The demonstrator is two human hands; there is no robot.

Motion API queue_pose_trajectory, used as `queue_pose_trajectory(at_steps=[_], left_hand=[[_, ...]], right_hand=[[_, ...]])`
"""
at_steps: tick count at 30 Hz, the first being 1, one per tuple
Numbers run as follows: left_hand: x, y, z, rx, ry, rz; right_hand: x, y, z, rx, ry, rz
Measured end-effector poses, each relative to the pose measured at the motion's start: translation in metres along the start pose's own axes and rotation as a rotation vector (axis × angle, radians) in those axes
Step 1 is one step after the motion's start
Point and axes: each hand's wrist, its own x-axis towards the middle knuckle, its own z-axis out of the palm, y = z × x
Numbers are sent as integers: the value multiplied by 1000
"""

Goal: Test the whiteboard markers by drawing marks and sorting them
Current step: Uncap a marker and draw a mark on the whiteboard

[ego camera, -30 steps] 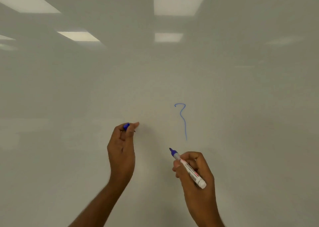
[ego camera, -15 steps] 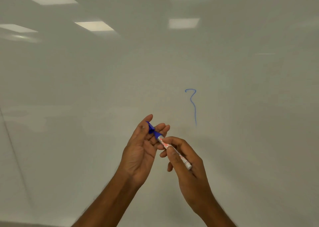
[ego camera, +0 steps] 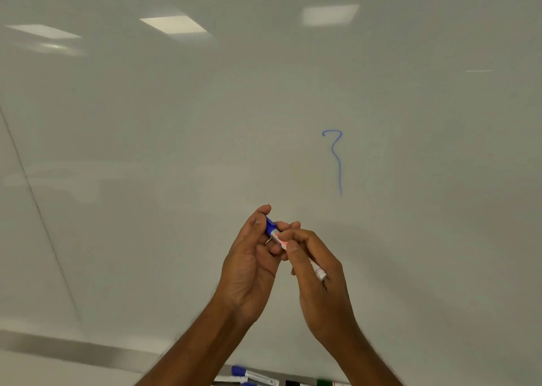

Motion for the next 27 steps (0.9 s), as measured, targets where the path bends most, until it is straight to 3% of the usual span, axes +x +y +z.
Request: queue_pose_trajectory(at_steps=[6,13,19,27], left_hand=[[-10,-1,-49,89,61,-10],[-23,18,-156,403,114,26],[-34,42,-276,797,209,-26],[-31,62,-421,1087,445,-62]], right_hand=[[-18,28,14,-12,-55,101],[-43,97,50,-373,-171,144],[-62,172,127,-586,-363,265],[-77,273,236,-701,-465,321]])
